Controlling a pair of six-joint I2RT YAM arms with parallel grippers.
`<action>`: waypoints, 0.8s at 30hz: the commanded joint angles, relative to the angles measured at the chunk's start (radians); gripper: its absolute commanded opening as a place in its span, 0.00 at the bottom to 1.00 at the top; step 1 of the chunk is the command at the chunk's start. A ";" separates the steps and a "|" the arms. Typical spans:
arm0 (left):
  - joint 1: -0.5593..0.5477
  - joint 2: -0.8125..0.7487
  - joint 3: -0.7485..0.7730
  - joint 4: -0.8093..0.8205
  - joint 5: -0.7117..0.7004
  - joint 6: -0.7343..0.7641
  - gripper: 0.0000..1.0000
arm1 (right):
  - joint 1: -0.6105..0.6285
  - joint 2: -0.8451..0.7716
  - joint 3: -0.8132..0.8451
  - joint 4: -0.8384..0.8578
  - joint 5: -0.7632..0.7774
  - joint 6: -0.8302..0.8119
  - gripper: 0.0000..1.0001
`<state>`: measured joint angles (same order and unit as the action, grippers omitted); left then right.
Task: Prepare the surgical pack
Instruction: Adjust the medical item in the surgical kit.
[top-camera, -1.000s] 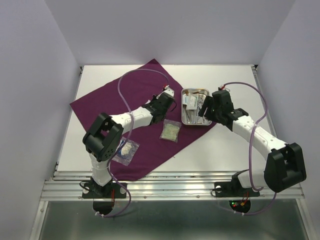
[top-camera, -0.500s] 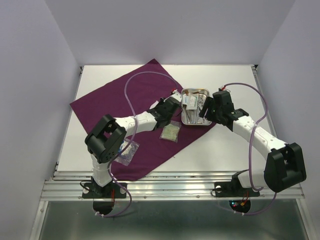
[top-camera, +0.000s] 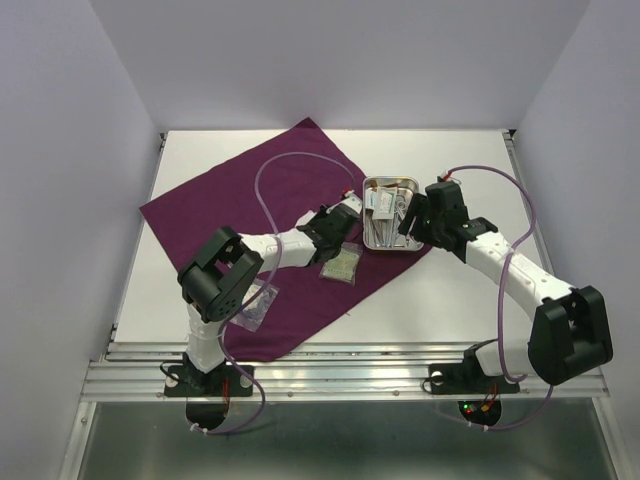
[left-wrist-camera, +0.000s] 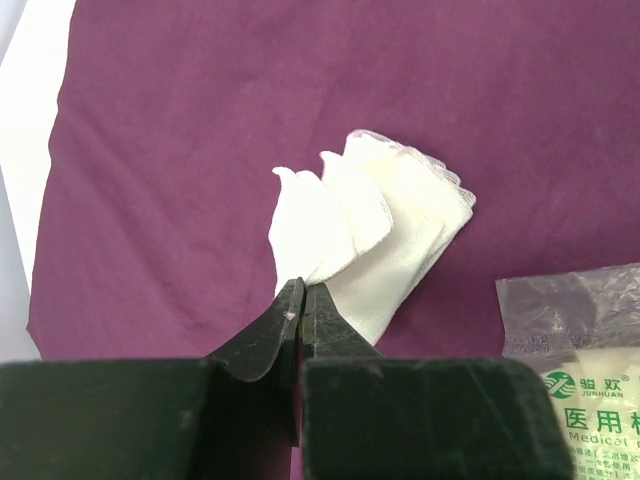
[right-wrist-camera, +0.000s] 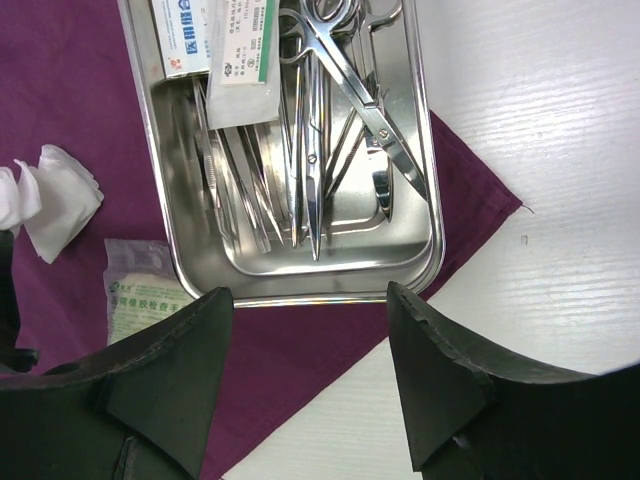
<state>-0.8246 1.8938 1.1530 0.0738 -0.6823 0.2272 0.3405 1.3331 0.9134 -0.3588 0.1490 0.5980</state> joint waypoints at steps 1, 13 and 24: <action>-0.021 0.008 -0.013 0.044 -0.043 0.008 0.00 | -0.006 -0.040 -0.005 0.011 0.000 -0.015 0.68; -0.039 0.036 -0.016 0.041 -0.053 -0.012 0.00 | -0.006 -0.041 -0.008 0.012 0.001 -0.017 0.68; -0.042 -0.009 -0.004 0.008 -0.037 -0.026 0.44 | -0.006 -0.043 0.004 0.008 0.007 -0.021 0.69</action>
<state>-0.8577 1.9369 1.1442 0.0845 -0.7006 0.2176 0.3405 1.3220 0.9043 -0.3595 0.1490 0.5945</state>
